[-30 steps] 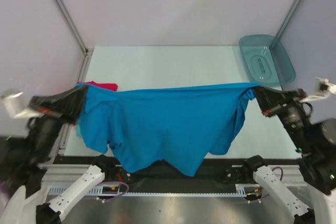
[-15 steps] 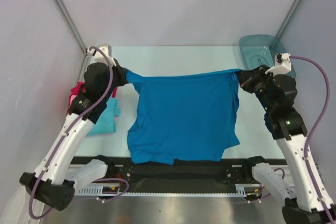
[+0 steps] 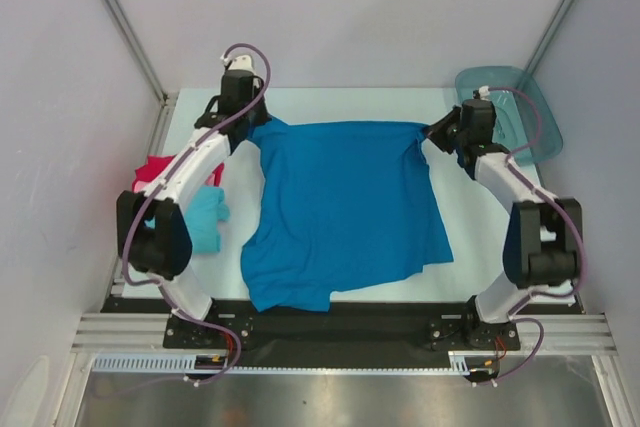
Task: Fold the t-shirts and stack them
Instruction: Flatten the tshirt out
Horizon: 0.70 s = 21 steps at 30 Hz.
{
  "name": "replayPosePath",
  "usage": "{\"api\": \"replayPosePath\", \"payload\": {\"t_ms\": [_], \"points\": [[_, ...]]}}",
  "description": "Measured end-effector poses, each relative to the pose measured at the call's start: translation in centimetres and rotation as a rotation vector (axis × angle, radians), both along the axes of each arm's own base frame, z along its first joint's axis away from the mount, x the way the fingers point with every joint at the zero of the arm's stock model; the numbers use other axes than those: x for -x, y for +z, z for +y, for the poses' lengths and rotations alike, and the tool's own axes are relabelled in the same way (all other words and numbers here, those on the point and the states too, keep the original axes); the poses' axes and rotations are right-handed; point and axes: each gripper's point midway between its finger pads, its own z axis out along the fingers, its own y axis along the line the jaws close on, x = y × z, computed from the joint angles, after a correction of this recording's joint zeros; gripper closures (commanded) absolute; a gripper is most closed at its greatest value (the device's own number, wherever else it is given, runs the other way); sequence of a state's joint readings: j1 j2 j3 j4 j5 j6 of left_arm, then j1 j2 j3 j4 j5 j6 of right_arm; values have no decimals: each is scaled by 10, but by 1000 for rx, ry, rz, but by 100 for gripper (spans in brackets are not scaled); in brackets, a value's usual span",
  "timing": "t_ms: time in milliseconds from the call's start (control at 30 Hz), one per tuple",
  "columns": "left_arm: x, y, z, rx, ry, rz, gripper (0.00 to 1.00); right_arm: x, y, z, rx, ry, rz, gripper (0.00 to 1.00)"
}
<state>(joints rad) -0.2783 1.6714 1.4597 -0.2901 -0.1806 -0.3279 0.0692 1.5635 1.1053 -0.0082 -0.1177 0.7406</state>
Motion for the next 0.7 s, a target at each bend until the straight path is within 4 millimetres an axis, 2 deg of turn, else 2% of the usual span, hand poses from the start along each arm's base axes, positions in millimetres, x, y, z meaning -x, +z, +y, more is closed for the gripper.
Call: {"api": "replayPosePath", "payload": {"t_ms": [133,467,533,567,600,633,700], "points": [[-30,-19,-7,-22,-5,26,100,-35,-35,1,-15,8,37,100],[-109,-43,-20,-40,16,22,100,-131,-53,-10,-46,41,-43,100],[-119,-48,-18,-38,24,24,97,-149,-60,-13,-51,56,-56,100],[-123,-54,-17,-38,26,32,74,-157,-64,-16,-53,64,-59,96],[-124,-55,-16,-38,29,33,74,-164,-67,-18,-54,68,-64,96],[-127,-59,-14,-34,35,41,52,-172,-72,-20,-56,76,-65,84],[-132,-65,-12,-37,36,44,38,-182,-83,-24,-55,86,-61,76]]}}
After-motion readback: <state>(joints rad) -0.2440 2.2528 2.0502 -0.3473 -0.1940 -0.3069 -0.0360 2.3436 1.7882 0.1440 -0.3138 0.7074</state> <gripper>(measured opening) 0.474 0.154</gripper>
